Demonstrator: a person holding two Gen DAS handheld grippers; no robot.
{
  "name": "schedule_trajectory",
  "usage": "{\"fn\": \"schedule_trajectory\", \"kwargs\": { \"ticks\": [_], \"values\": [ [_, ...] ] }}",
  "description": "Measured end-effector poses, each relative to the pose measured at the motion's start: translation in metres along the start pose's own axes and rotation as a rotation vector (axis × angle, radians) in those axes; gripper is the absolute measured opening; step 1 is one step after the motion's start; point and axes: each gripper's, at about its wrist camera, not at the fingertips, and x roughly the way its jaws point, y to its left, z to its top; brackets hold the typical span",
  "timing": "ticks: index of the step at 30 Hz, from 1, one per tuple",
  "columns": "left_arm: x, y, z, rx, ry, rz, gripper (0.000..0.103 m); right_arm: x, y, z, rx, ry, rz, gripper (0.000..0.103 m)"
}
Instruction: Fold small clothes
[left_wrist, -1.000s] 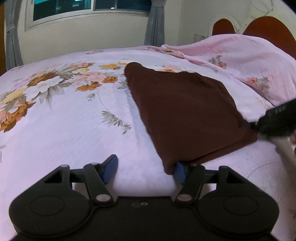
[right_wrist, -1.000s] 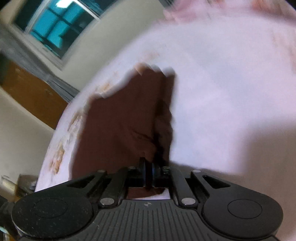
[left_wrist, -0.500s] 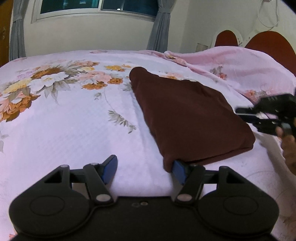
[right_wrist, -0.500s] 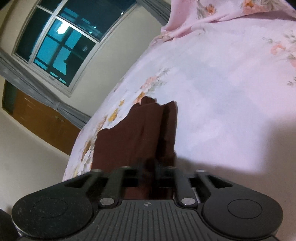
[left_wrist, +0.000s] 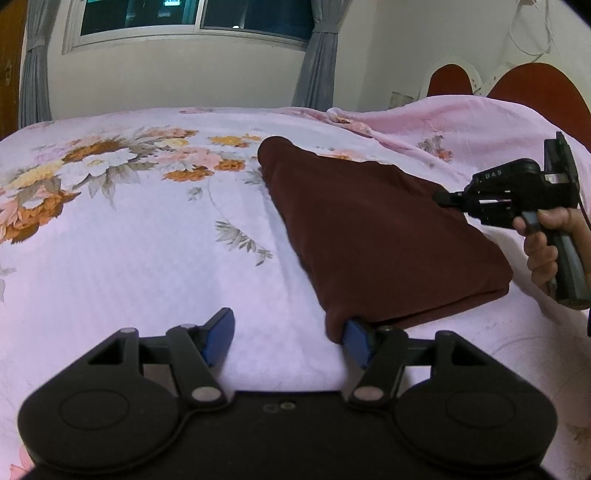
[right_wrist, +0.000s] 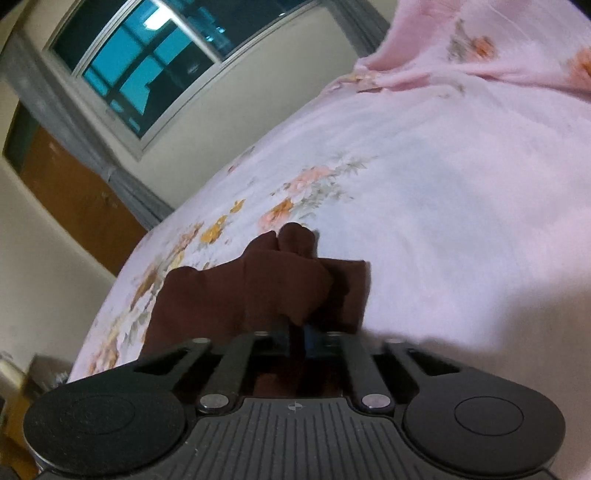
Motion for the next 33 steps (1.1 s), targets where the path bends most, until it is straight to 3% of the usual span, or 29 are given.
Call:
{"fn": "schedule_trajectory", "kwargs": {
  "ticks": [6,11,17,23,33],
  "values": [
    [0.0,0.001,-0.002,-0.003,-0.003,-0.004,0.065,0.0,0.009,0.009,-0.077,-0.056,-0.018,0.003],
    [0.002,0.002,-0.002,-0.009,0.001,-0.009,0.065,0.02,-0.013,0.004,-0.021,-0.009,-0.063,0.003],
    [0.003,0.003,-0.002,-0.003,0.009,-0.005,0.066,-0.002,-0.021,0.001,0.027,-0.066,-0.116,0.004],
    [0.003,-0.004,-0.003,0.032,0.011,0.025,0.065,-0.063,0.007,-0.031,-0.029,-0.018,-0.016,0.004],
    [0.003,-0.006,-0.004,0.045,0.014,0.033,0.066,-0.045,0.018,-0.058,-0.001,0.079,-0.043,0.003]
  ]
}}
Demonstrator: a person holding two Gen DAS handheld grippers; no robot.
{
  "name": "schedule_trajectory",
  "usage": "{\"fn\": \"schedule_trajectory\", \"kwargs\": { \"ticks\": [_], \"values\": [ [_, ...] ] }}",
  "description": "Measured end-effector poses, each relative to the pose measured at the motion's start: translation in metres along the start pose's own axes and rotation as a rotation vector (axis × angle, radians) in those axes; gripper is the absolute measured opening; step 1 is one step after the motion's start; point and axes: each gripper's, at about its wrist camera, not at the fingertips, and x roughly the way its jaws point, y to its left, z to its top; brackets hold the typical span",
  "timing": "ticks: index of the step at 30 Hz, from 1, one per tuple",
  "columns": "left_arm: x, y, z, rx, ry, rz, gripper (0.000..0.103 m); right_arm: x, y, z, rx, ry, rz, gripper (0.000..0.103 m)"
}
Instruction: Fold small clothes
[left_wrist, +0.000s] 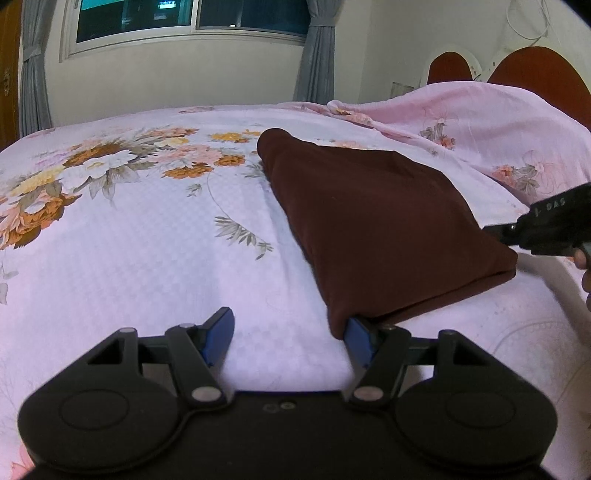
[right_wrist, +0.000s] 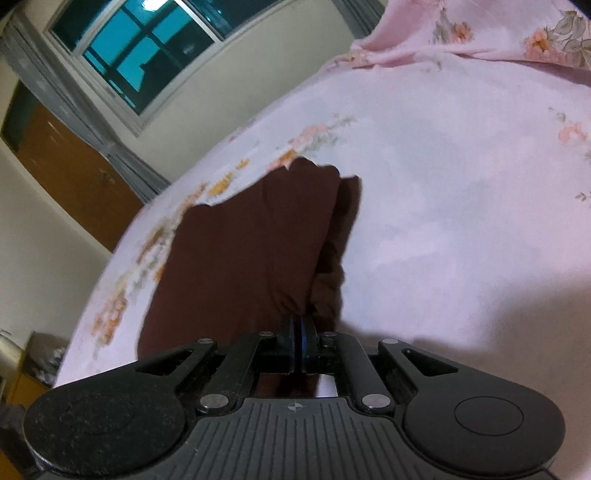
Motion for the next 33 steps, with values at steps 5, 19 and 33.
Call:
{"fn": "schedule_trajectory", "kwargs": {
  "ticks": [5,19,33],
  "values": [
    [0.001,0.001,0.0,-0.002,-0.001,-0.004,0.066,0.003,-0.01,-0.004,-0.038,0.029,-0.08,0.0],
    [-0.001,0.027,0.048,-0.106,-0.044,-0.142,0.064,0.001,0.017,0.001,-0.213,-0.145,-0.027,0.001],
    [0.102,0.092,0.068,-0.434,0.083,-0.603,0.046,0.003,-0.058,0.044,0.13,-0.054,0.219,0.087]
  ]
}}
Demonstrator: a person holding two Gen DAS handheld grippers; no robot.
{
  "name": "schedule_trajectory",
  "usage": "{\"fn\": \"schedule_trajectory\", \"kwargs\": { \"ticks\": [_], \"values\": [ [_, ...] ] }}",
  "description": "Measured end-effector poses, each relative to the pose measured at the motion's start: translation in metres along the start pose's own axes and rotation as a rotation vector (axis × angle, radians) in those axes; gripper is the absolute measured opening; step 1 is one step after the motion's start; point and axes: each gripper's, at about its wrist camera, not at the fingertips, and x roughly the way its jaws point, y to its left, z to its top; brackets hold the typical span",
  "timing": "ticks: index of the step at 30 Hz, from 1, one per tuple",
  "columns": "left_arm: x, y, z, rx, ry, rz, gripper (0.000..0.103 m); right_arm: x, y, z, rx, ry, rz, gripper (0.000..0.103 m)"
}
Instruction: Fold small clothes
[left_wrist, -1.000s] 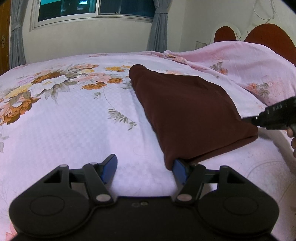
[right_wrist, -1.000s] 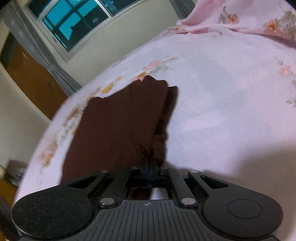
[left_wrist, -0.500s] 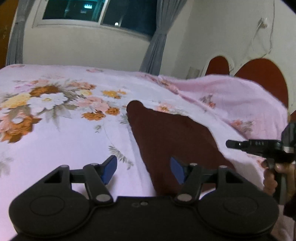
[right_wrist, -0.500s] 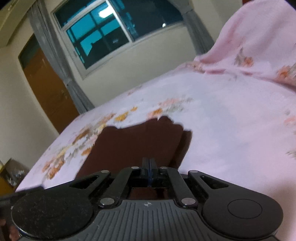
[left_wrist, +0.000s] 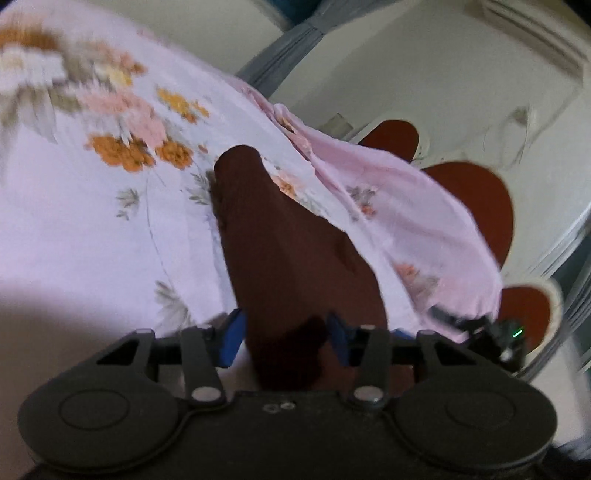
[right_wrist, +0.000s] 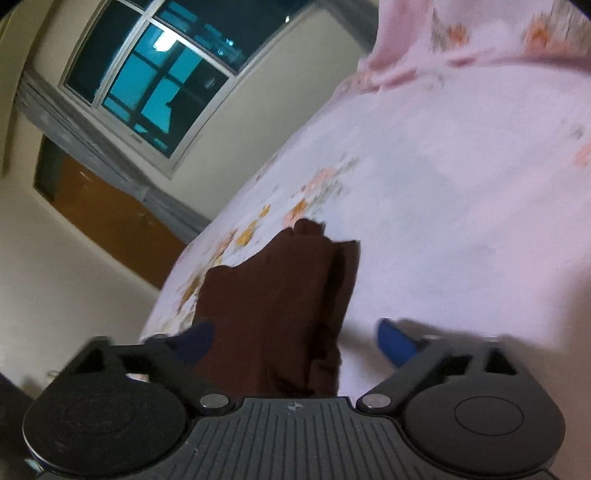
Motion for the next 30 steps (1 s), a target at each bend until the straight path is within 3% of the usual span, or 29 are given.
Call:
{"fn": "schedule_trajectory", "kwargs": {
  "ticks": [2,5,12,20,23,24,26,30],
  "values": [
    [0.015,0.015,0.007,-0.052,0.046,-0.041,0.05,0.01,-0.01,0.006,0.046,0.048,0.026,0.085],
    [0.032,0.022,0.015,-0.048,0.084,-0.079,0.051,0.016,-0.018,0.012,0.049,0.077,0.05,0.077],
    [0.057,0.03,0.029,-0.075,0.085,-0.152,0.05,0.032,-0.023,0.021,0.027,0.14,0.106,0.077],
    [0.084,0.032,0.053,-0.026,0.075,-0.131,0.047,0.067,-0.018,0.035,-0.029,0.163,0.124,0.077],
    [0.093,0.024,0.055,0.042,0.077,-0.066,0.04,0.082,-0.011,0.038,-0.075,0.17,0.116,0.076],
    [0.094,0.019,0.054,0.075,0.073,-0.04,0.034,0.084,-0.005,0.037,-0.117,0.169,0.096,0.069],
    [0.091,0.013,0.05,0.124,0.053,-0.004,0.025,0.093,0.004,0.032,-0.172,0.191,0.041,0.023],
    [0.072,-0.008,0.045,0.218,-0.026,0.043,0.021,0.083,0.031,0.022,-0.278,0.118,0.024,0.018]
  ]
}}
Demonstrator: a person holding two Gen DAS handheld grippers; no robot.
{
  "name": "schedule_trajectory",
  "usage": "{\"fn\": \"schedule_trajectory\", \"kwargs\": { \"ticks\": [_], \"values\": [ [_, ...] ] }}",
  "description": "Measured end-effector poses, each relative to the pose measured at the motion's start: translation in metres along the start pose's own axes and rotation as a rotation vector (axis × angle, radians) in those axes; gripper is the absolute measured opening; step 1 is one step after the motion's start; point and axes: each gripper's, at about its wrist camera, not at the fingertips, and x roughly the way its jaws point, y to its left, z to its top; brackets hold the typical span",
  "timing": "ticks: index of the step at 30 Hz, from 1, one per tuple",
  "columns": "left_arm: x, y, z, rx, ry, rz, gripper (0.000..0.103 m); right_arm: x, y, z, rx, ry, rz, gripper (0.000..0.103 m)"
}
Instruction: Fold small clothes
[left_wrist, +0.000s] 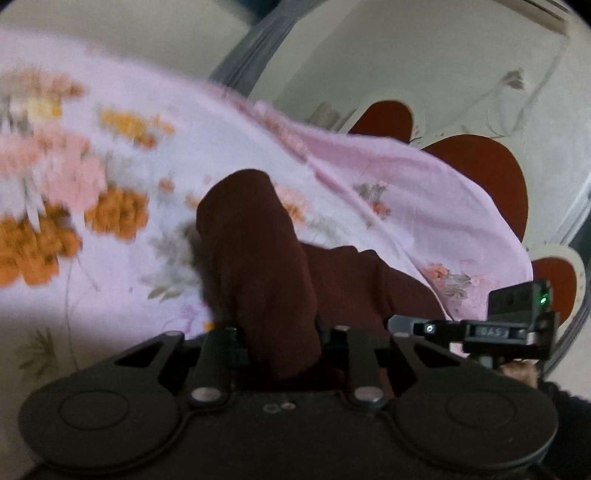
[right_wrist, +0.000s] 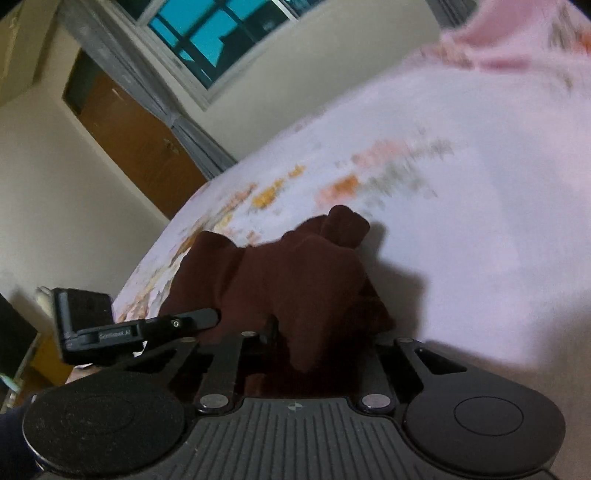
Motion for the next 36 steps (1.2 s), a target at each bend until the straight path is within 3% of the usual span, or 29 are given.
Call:
{"fn": "schedule_trajectory", "kwargs": {
  "ticks": [5,10,14,18,22,26,31,36],
  "values": [
    [-0.066,-0.048,0.006,0.093,-0.17,-0.062,0.02,-0.049,0.053,-0.001,-0.096,-0.124,0.042,0.017],
    [-0.174,-0.131,0.004,0.355,-0.34,-0.074,0.02,-0.124,0.13,-0.005,-0.248,-0.252,0.157,0.017],
    [-0.239,-0.179,-0.004,0.45,-0.405,-0.093,0.02,-0.175,0.186,-0.023,-0.339,-0.318,0.232,0.017],
    [-0.283,-0.198,-0.02,0.472,-0.409,-0.081,0.02,-0.204,0.224,-0.04,-0.39,-0.325,0.291,0.017],
    [-0.287,-0.176,-0.022,0.398,-0.377,-0.056,0.02,-0.182,0.241,-0.046,-0.401,-0.257,0.308,0.017],
    [-0.271,-0.129,-0.017,0.301,-0.338,-0.017,0.02,-0.128,0.23,-0.038,-0.342,-0.185,0.315,0.017],
    [-0.223,-0.045,-0.008,0.17,-0.256,0.042,0.02,-0.043,0.193,-0.016,-0.198,-0.105,0.303,0.017],
    [-0.167,0.044,0.009,0.021,-0.145,0.117,0.02,0.038,0.127,0.014,-0.04,-0.075,0.205,0.016]
  ]
}}
